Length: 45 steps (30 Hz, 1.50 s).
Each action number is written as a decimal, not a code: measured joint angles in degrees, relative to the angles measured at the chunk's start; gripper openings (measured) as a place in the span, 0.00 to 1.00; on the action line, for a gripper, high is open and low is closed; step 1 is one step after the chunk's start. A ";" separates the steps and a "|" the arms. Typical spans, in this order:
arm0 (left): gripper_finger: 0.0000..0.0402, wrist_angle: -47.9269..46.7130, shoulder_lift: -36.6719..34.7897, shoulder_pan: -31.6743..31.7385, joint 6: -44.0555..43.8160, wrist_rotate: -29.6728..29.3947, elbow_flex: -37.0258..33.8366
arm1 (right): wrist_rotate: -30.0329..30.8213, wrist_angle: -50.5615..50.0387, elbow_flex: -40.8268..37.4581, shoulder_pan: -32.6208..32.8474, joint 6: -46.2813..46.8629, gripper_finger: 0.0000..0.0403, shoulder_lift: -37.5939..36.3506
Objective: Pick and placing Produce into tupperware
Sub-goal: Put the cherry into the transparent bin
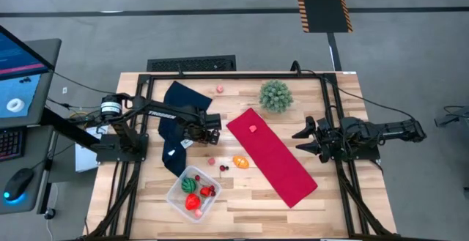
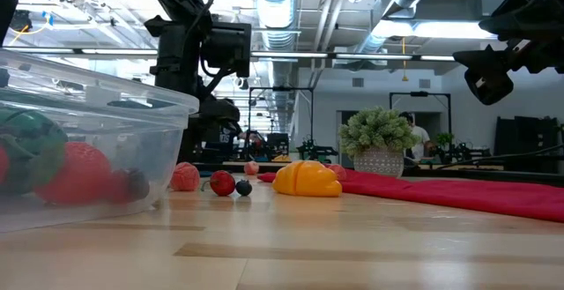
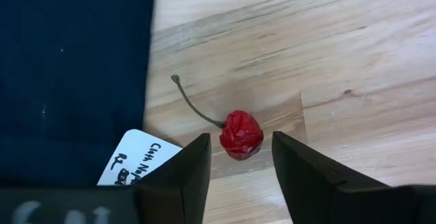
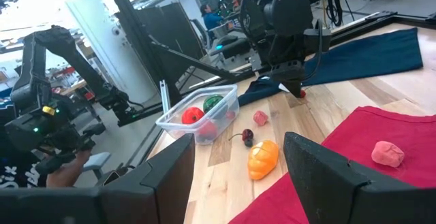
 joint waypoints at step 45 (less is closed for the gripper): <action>0.20 -4.70 -12.37 -25.70 -18.26 -11.85 0.88 | 0.02 0.01 0.00 0.01 0.00 0.62 -0.01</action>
